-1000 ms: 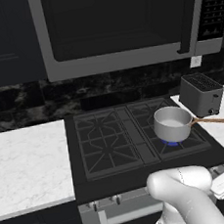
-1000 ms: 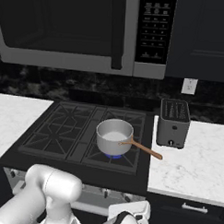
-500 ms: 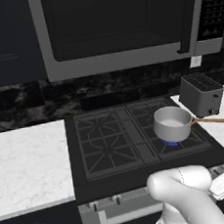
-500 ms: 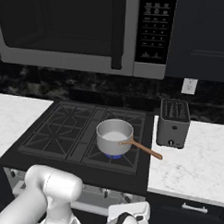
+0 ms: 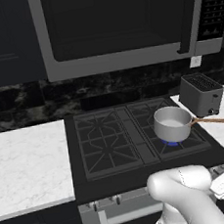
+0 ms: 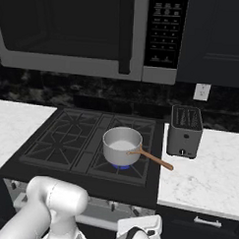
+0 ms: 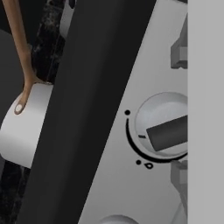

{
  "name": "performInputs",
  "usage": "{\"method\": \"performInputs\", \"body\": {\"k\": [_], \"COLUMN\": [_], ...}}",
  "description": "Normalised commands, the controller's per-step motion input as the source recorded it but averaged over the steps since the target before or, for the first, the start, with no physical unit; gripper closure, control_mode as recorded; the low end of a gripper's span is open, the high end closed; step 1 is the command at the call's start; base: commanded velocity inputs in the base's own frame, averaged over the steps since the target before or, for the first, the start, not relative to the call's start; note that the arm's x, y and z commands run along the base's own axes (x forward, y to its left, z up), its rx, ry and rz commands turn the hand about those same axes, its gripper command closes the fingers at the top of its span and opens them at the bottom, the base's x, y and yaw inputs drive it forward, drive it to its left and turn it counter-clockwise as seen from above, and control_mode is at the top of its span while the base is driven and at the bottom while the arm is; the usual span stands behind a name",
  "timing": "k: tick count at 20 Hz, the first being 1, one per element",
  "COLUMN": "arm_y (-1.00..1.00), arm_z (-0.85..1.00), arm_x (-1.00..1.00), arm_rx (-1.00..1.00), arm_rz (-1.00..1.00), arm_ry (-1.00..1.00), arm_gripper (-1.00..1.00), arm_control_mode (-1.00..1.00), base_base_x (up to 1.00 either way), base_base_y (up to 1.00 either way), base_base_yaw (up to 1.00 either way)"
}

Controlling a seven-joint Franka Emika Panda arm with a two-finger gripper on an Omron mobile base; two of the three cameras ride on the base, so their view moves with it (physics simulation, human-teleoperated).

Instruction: Turn off the front right burner of the stove.

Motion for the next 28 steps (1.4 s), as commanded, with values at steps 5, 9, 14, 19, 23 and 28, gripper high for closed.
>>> {"method": "performInputs", "body": {"k": [5, 9, 14, 19, 23, 28], "arm_y": [-0.02, -0.12, -0.19, -0.29, -0.34, -0.13], "arm_z": [0.16, 0.29, 0.44, 0.57, 0.61, 0.10], "arm_x": [0.09, 0.11, 0.15, 0.22, 0.22, 0.03], "arm_rx": [0.08, 0.26, 0.39, 0.54, 0.64, 0.25], "arm_rz": [0.00, 0.00, -0.04, -0.05, -0.04, -0.01], "arm_ry": [0.08, 0.14, 0.13, 0.09, 0.10, 0.03], "arm_gripper": [1.00, 1.00, 1.00, 1.00, 1.00, 1.00], "arm_control_mode": [-1.00, -1.00, -1.00, -1.00, -1.00, -1.00], "base_base_x": [0.00, 0.00, 0.00, 0.00, 0.00, 0.00], "base_base_y": [0.00, 0.00, 0.00, 0.00, 0.00, 0.00], "base_base_yaw": [0.00, 0.00, 0.00, 0.00, 0.00, 0.00]}}
